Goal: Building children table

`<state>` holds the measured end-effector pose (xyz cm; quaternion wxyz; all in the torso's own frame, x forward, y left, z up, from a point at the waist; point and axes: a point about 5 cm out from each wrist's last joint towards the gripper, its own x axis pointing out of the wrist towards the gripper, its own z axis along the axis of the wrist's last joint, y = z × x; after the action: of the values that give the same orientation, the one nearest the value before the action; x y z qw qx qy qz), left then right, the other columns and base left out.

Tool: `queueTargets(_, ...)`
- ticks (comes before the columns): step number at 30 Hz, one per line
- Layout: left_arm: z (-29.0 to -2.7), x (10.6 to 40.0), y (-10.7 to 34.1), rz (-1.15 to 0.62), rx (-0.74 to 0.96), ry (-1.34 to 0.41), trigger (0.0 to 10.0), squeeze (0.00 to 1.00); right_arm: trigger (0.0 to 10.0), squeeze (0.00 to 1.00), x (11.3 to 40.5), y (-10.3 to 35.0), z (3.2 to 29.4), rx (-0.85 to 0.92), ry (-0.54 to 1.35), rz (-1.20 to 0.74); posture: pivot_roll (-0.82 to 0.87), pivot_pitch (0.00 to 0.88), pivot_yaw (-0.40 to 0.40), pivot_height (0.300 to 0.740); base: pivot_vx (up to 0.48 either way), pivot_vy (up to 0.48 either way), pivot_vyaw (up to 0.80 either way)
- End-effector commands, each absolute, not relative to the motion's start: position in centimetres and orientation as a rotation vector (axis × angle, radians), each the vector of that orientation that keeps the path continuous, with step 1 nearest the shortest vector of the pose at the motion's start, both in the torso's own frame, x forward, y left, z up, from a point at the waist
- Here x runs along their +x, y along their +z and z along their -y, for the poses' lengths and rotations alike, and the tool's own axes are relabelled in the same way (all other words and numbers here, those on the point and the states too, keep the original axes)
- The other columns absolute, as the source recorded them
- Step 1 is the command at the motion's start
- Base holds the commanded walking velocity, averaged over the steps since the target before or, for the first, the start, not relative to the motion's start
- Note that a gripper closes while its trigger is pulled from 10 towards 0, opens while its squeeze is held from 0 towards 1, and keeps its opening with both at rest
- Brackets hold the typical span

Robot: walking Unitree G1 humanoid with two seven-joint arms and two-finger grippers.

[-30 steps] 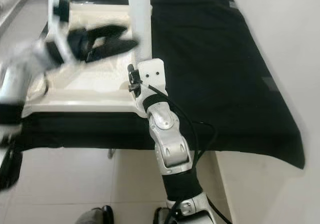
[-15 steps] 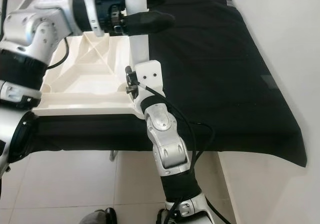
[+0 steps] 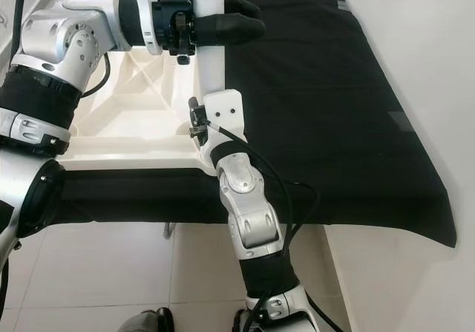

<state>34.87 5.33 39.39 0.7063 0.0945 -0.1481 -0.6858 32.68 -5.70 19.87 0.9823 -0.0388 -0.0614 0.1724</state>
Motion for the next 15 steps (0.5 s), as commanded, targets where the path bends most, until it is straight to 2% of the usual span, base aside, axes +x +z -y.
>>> queueTargets(1,-4.4,34.6,39.4,0.333,0.244,-1.563,0.0,0.00,10.0,1.00,33.1,19.0,5.0,-0.058,0.435,0.073,0.05,0.183,0.023,0.740,0.000,0.000,0.00)
queueTargets(4,-4.4,34.6,39.3,0.335,0.238,-1.567,0.0,0.00,10.0,1.00,34.6,21.5,6.9,-0.071,0.502,0.174,0.05,0.182,0.020,0.740,0.000,0.000,0.00)
queueTargets(9,-4.5,34.6,39.2,0.339,0.226,-1.568,0.0,0.00,10.0,1.00,36.6,24.3,9.5,-0.137,0.620,0.226,0.04,0.182,0.019,0.740,0.000,0.000,0.00)
queueTargets(10,-4.4,34.6,39.2,0.340,0.220,-1.570,0.0,0.00,10.0,0.37,36.9,25.0,10.0,-0.156,0.685,0.231,0.04,0.182,0.017,0.740,0.000,0.000,0.00)
queueTargets(13,-4.4,34.6,39.2,0.341,0.217,-1.572,0.0,0.00,10.0,0.37,37.0,25.4,10.3,-0.166,0.727,0.236,0.04,0.182,0.017,0.740,0.000,0.000,0.00)
queueTargets(14,-4.4,34.6,39.1,0.342,0.213,-1.573,0.0,0.00,10.0,0.00,37.0,25.7,10.5,-0.187,0.806,0.232,0.04,0.183,0.015,0.740,0.000,0.000,0.00)
queueTargets(15,-4.4,34.6,39.1,0.342,0.213,-1.573,0.0,0.00,10.0,0.00,37.0,25.7,10.5,-0.187,0.806,0.232,0.04,0.183,0.015,0.740,0.000,0.000,0.00)
